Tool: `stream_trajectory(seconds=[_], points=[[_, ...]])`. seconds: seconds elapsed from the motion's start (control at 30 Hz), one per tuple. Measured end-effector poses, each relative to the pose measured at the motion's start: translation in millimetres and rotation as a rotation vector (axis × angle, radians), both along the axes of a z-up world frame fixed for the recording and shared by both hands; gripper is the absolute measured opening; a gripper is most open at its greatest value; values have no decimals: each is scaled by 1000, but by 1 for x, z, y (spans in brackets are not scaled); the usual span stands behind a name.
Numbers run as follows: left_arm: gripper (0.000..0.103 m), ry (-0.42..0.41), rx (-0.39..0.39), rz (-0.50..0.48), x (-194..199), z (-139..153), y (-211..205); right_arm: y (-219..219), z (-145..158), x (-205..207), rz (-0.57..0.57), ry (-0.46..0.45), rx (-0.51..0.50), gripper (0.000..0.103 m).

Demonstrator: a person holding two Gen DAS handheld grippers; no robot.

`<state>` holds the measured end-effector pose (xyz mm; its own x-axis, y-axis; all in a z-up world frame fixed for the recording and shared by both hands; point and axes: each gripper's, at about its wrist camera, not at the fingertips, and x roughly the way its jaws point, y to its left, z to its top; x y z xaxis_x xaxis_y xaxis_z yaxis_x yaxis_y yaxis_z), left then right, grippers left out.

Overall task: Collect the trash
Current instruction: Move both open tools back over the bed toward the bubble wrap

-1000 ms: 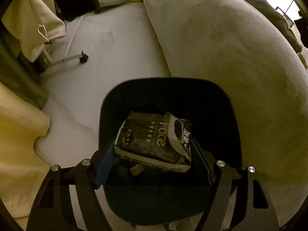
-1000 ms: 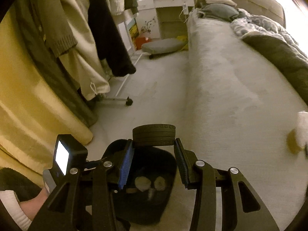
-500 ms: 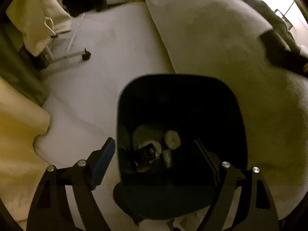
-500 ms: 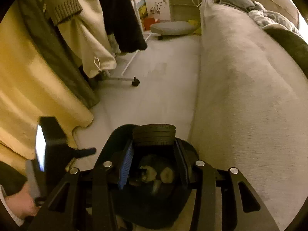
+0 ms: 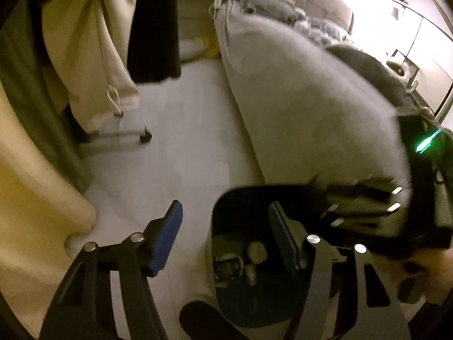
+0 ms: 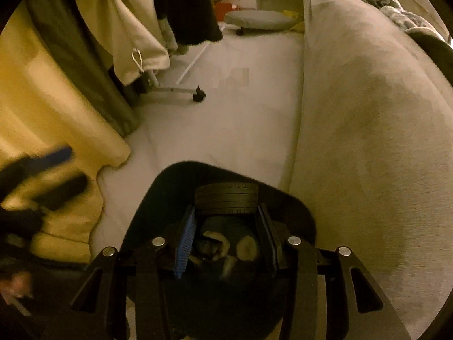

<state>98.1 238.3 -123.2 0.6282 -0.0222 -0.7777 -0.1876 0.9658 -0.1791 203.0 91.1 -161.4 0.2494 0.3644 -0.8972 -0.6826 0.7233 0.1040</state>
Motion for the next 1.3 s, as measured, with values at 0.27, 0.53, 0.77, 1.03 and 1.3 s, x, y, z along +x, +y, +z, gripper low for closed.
stream_trajectory(seconds=[0.27, 0.53, 0.77, 1.03, 1.3], points=[[54, -98, 46, 8, -10, 45, 3, 20, -28, -10, 61, 30, -55, 43], [45, -159, 89, -31, -13, 80, -4, 31, -60, -22, 112, 60, -138, 44], [44, -219, 100, -49, -20, 107, -7, 35, -81, -28, 131, 91, -194, 44], [44, -266, 81, -51, -25, 129, -5, 37, -89, -30, 135, 106, -197, 64], [44, -299, 50, -52, -24, 145, -6, 33, -65, -33, 133, 64, -143, 71]])
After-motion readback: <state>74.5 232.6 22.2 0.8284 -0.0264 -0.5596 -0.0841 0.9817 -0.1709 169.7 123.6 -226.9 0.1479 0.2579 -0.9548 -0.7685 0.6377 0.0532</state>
